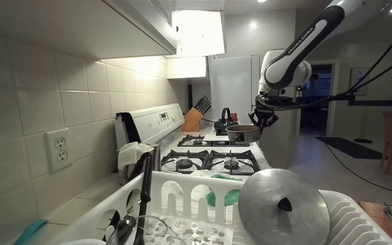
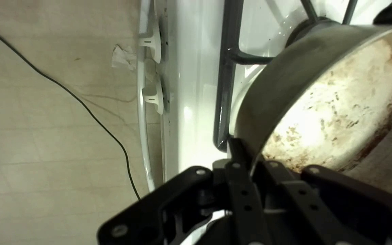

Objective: Put the pan on the stove, then close it

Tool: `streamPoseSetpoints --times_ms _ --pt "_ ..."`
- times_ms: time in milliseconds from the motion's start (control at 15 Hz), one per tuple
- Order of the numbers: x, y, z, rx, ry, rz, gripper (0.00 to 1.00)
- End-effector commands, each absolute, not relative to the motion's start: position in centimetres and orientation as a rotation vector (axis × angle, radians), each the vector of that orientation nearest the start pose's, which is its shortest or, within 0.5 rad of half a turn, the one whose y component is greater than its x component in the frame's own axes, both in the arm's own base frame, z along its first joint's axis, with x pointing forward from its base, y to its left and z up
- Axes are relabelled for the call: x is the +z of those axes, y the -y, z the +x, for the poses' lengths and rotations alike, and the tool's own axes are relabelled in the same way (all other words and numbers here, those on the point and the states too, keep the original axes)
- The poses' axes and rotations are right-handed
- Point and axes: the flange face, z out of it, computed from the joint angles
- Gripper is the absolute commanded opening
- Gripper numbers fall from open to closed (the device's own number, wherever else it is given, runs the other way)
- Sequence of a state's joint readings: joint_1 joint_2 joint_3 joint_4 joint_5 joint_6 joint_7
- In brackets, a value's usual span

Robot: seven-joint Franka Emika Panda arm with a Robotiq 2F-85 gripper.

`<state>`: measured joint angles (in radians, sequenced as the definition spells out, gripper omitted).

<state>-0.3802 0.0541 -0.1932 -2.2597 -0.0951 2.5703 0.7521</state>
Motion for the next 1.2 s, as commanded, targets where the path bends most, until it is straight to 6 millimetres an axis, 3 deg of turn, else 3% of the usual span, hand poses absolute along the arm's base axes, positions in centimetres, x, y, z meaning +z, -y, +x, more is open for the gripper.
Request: streamPoseSetpoints --times_ms 0,267,333,667,1133 --pt "35.1 29.1 48.8 -0.416 -1.837 -2.595 0.01" --pt "34.7 27.8 49.4 -0.49 -1.85 -2.566 0.01" --pt "33.9 27.9 49.1 -0.432 -1.817 -2.596 0.05" --pt "33.9 27.9 49.2 -0.451 -1.837 -2.566 0.01" --pt "31.1 27.6 50.3 -0.435 -1.834 -2.507 0.01"
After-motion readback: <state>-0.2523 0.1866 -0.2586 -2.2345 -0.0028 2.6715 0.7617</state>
